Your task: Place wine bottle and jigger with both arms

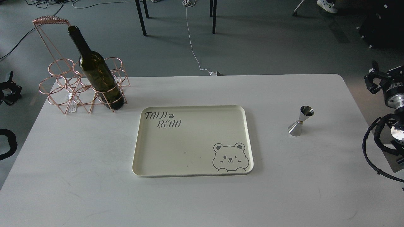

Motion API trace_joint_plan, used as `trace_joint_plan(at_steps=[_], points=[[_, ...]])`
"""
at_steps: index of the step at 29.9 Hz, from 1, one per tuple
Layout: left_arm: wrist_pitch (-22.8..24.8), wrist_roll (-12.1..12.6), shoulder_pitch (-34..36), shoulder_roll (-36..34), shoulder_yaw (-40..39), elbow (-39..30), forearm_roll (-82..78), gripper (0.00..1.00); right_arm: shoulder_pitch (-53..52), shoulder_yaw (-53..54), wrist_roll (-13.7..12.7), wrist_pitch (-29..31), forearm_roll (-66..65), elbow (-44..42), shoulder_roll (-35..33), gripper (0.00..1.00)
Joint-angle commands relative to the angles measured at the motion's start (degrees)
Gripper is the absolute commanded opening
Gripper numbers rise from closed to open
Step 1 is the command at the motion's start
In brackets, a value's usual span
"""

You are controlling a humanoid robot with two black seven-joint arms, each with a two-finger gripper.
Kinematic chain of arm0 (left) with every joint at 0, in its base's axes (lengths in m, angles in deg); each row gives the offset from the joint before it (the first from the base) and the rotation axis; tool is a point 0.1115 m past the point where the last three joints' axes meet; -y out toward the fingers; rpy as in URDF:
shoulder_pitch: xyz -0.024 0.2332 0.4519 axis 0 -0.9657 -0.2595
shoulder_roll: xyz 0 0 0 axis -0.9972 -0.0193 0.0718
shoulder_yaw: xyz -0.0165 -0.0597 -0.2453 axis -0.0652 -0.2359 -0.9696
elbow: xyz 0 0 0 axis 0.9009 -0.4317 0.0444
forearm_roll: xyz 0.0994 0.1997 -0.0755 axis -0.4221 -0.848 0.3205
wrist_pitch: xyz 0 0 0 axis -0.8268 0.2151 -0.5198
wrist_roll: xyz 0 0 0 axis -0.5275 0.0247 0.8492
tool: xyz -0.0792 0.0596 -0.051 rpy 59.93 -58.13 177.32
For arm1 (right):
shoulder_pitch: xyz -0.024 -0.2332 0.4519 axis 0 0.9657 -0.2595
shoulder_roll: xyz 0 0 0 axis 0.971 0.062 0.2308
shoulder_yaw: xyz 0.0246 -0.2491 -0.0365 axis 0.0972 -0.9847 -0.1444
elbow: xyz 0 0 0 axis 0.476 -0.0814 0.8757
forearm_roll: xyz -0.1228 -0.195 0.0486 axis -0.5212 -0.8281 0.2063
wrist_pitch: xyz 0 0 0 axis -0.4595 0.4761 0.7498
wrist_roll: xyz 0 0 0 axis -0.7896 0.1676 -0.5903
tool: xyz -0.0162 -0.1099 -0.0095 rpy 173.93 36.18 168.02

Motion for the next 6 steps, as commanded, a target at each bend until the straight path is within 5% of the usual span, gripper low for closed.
trace_joint_plan(at_steps=[1,6], points=[[-0.01,-0.21,-0.14,-0.07,-0.53,0.04,0.0,0.99,0.53,-0.64,0.0,0.01,0.19,-0.18,0.21,0.99],[-0.01,-0.3,-0.14,-0.51,-0.62,0.04,0.0,0.99,0.45,-1.08,0.0,0.19,0.01,-0.01,0.12,0.99]])
